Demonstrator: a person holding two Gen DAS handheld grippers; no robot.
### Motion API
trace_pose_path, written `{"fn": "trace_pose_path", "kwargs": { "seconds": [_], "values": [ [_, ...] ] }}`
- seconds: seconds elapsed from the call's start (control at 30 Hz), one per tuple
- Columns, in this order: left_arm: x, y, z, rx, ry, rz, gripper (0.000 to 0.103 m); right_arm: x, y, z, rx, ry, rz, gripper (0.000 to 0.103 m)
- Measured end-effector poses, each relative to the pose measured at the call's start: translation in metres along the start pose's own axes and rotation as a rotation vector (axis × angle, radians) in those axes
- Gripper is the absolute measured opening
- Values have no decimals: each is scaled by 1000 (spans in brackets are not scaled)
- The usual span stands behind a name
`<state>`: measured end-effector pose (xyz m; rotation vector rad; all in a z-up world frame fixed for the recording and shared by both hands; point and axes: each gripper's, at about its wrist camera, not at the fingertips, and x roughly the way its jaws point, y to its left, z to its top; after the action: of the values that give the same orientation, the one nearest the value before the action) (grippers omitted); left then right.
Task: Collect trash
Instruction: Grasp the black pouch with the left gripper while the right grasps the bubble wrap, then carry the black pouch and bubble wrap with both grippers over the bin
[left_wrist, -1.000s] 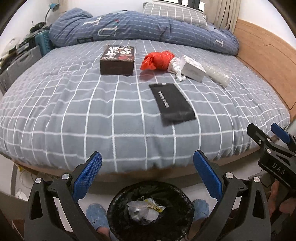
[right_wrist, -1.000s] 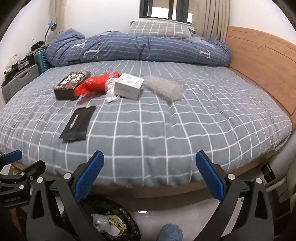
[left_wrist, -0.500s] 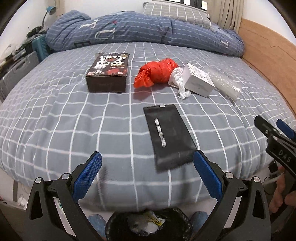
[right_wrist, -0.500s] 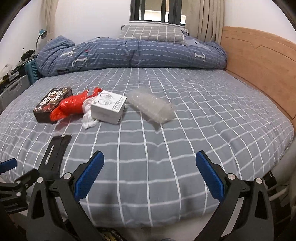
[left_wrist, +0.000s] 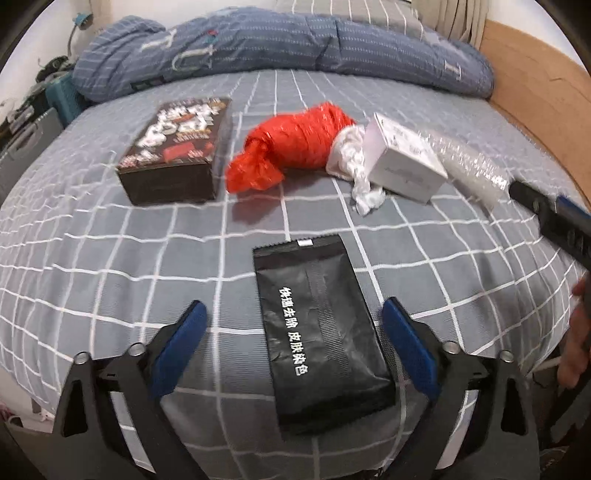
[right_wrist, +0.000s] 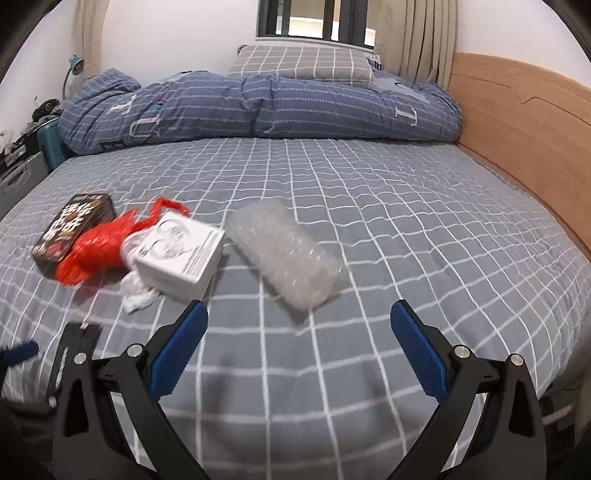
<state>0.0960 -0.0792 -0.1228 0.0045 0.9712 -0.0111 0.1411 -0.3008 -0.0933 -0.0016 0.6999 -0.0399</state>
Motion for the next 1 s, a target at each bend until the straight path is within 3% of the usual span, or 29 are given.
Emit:
{"fn": "trace_pose_path", "kwargs": {
  "seconds": [0.13, 0.27, 0.4, 0.53, 0.8, 1.0],
  "values": [
    [11, -1, 3, 7, 37, -13, 69, 23, -1, 14, -5, 39, 0, 95],
    [16, -3, 5, 10, 54, -16, 60, 42, 0, 23, -21, 75, 10, 95],
    [16, -1, 7, 6, 51, -19, 48, 64, -3, 28, -26, 117, 29, 85],
    [16, 2, 8, 8, 49, -26, 45, 88, -9, 26, -10, 188, 59, 77],
    [15, 2, 7, 18, 48, -29, 44, 109, -16, 25, 40, 265, 118, 40],
    [16, 2, 6, 18, 46, -29, 42, 107, -16, 26, 49, 266, 116, 30]
  ]
}}
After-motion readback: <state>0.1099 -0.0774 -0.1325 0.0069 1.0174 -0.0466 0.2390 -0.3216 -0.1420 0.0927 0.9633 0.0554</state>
